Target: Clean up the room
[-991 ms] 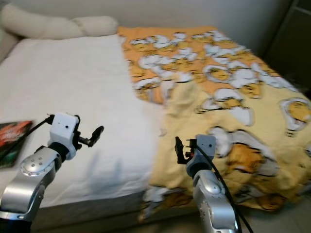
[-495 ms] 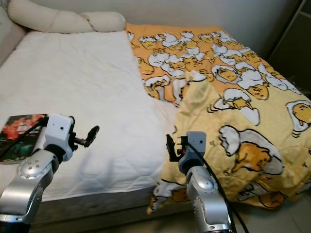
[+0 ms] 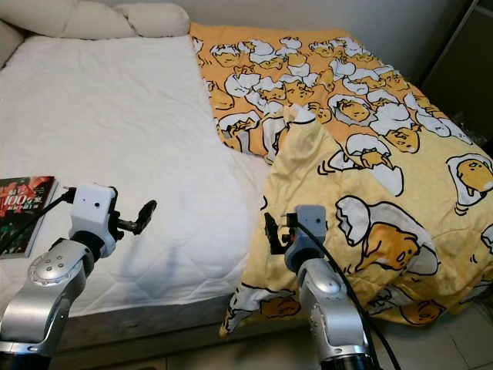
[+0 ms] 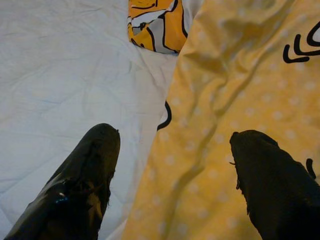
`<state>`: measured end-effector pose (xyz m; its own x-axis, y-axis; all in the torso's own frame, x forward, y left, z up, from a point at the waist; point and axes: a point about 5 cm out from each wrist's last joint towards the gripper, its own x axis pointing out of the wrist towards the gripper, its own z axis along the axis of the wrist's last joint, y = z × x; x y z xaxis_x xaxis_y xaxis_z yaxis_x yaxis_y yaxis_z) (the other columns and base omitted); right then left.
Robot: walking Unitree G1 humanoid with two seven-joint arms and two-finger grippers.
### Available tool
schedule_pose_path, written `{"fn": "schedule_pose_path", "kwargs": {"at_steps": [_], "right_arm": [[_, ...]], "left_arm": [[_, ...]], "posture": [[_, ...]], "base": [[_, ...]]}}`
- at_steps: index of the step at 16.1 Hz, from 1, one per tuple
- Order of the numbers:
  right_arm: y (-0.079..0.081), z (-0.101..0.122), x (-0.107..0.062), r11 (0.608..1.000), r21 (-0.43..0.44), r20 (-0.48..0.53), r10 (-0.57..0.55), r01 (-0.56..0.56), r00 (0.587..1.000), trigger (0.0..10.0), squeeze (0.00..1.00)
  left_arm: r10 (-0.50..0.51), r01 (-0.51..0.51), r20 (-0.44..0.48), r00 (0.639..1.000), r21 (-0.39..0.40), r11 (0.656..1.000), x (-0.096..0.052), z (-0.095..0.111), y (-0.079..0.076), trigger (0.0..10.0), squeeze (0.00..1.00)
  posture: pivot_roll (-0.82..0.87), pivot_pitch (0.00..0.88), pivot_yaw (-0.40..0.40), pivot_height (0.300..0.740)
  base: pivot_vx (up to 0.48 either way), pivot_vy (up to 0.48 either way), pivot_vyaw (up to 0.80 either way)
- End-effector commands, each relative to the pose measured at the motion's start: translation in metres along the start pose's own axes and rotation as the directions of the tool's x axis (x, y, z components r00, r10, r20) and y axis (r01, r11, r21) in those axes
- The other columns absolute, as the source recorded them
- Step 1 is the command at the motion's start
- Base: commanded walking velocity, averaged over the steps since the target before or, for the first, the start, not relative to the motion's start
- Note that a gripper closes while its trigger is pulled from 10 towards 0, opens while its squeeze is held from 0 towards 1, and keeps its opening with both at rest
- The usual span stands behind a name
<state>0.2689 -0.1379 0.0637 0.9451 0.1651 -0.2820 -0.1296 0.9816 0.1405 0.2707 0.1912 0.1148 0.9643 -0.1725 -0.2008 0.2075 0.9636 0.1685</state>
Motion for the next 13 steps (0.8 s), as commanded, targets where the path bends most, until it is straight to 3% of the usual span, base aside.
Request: {"fn": "schedule_pose_path", "kwargs": {"at_steps": [1,9,11,13], "right_arm": [[-0.0005,0.0034,0.0029,1.000,-0.015,-0.002,0.001,-0.001,1.000,10.0,0.00],[-0.0043,0.0030,0.0051,0.999,-0.033,-0.006,0.001,-0.002,1.000,10.0,0.00],[-0.0027,0.0034,0.0054,0.997,-0.073,-0.009,0.012,-0.012,1.000,10.0,0.00],[-0.0032,0.0034,0.0055,0.998,-0.068,-0.008,0.007,-0.008,1.000,10.0,0.00]], "left_arm": [[0.006,-0.006,0.010,1.000,-0.004,1.000,-0.0016,0.0016,0.0017,10.0,0.50],[-0.015,0.015,0.010,1.000,-0.011,1.000,0.0025,0.0019,-0.0020,10.0,0.50],[-0.015,0.015,0.010,1.000,-0.009,1.000,0.0029,0.0019,-0.0021,10.0,0.49],[-0.017,0.017,0.012,1.000,-0.010,1.000,0.0035,0.0022,-0.0026,10.0,0.49]], "posture": [[0.10,0.000,-0.073,0.740],[0.08,0.000,-0.061,0.740],[0.08,0.000,-0.063,0.740],[0.08,0.000,-0.064,0.740]], "base": [[0.277,0.000,0.00],[0.312,0.000,0.00],[0.336,0.000,0.00],[0.336,0.000,0.80]]}}
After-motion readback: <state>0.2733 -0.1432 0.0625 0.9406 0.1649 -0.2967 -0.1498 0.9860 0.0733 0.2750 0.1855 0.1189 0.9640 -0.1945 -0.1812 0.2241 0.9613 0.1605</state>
